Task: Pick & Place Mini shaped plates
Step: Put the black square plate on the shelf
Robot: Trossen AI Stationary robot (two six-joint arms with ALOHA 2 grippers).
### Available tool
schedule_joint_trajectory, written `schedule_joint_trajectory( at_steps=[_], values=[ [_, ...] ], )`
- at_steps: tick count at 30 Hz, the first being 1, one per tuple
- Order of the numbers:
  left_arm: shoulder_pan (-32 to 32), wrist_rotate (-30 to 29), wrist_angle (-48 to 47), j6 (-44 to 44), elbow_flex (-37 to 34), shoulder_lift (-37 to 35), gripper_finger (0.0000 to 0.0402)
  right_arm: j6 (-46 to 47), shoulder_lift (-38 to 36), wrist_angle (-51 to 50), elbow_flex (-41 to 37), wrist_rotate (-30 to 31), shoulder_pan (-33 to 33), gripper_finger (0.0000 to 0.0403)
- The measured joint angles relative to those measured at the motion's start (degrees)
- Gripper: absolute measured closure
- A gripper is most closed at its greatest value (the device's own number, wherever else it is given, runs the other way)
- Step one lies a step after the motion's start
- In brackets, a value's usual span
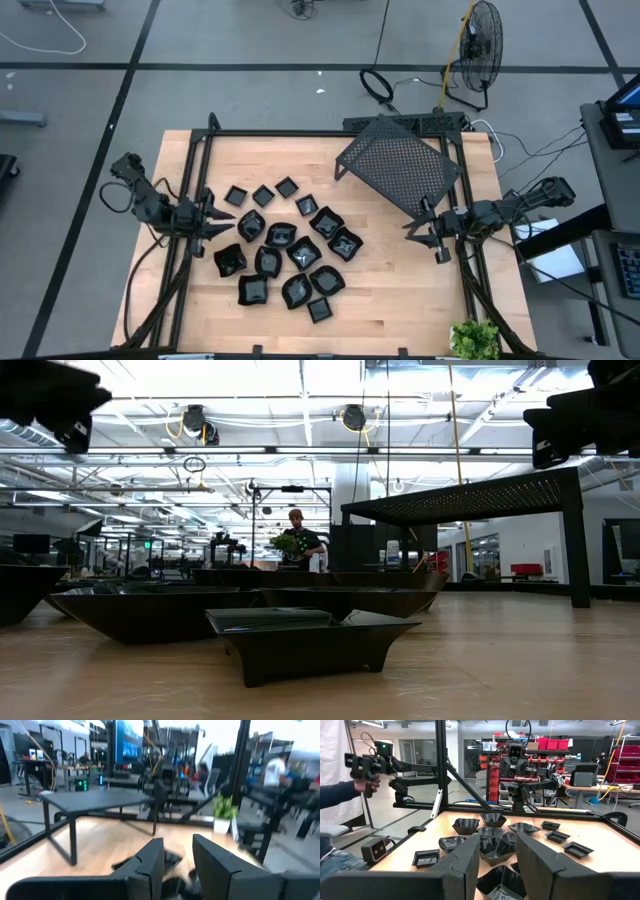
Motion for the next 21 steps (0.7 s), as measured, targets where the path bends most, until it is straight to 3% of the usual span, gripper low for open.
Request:
schedule_joint_trajectory(
  at_steps=[8, 11, 17, 21],
  values=[
    [2.55, -0.25, 16.42, 12.53, 0.02, 0.0, 0.0295, -0.01, 0.0, 0.0, 0.0, 0.0, 0.0, 0.0289],
    [5.52, -3.07, 19.63, 14.22, 0.01, 0.0, 0.0295, 0.0, 0.0, 0.0, 0.01, 0.0, 0.0, 0.0289],
    [13.51, -6.61, 20.13, 10.86, 0.0, 0.94, 0.0295, 0.01, 0.0, 0.0, 0.0, 0.0, 0.0, 0.0289],
    [19.32, -16.61, 20.18, 6.12, 0.0, 4.01, 0.0295, -0.01, 0.01, 0.0, 0.0, 0.0, 0.0, 0.0289]
  ],
)
